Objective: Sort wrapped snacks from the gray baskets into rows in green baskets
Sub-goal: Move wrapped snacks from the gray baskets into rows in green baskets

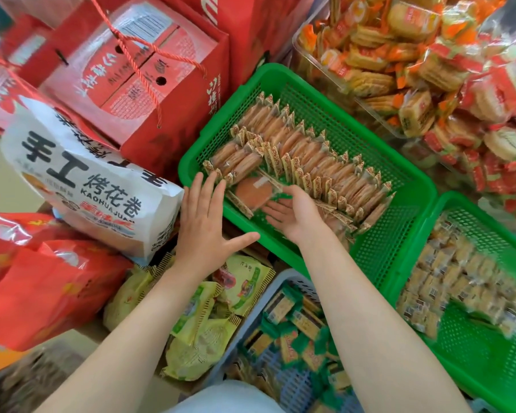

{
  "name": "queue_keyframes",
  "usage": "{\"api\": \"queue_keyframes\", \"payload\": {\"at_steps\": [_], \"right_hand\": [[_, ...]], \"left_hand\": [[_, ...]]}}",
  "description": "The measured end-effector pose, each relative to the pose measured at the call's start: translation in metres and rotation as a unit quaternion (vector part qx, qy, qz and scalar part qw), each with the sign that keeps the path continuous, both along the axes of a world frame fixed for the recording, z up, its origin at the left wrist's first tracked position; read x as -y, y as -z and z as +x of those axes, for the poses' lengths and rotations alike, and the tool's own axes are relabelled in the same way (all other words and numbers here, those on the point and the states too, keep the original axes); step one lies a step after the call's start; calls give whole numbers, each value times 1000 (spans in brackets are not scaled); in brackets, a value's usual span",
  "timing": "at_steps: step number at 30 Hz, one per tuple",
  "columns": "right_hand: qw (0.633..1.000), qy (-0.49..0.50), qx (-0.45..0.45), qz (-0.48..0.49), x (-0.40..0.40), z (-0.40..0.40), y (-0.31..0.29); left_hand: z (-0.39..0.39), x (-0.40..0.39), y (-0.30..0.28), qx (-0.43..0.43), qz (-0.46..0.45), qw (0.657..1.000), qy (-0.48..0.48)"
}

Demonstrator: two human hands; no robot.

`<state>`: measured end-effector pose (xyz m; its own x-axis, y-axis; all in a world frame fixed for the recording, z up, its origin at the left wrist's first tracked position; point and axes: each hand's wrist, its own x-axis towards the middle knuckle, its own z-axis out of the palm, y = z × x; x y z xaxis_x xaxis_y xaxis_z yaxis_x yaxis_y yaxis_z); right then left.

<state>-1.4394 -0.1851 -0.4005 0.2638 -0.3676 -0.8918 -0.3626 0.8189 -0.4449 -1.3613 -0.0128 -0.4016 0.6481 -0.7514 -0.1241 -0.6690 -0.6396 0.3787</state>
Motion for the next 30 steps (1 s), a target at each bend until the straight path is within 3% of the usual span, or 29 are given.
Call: {"api": "queue_keyframes", "payload": {"at_steps": [7, 14, 24, 30], "right_hand": [[992, -59, 103, -30, -11, 31, -4], [989, -107, 83, -61, -15, 29, -11], [968, -197, 121, -94, -18, 20, -27], [970, -176, 83, -145, -18, -6, -41]], "left_hand": [[1, 0, 4, -16, -19, 1000, 11], [2, -2, 8, -4, -23, 1000, 11], [0, 0, 3, 3, -14, 1000, 8], [-2, -2, -1, 12, -27, 1000, -8]]}}
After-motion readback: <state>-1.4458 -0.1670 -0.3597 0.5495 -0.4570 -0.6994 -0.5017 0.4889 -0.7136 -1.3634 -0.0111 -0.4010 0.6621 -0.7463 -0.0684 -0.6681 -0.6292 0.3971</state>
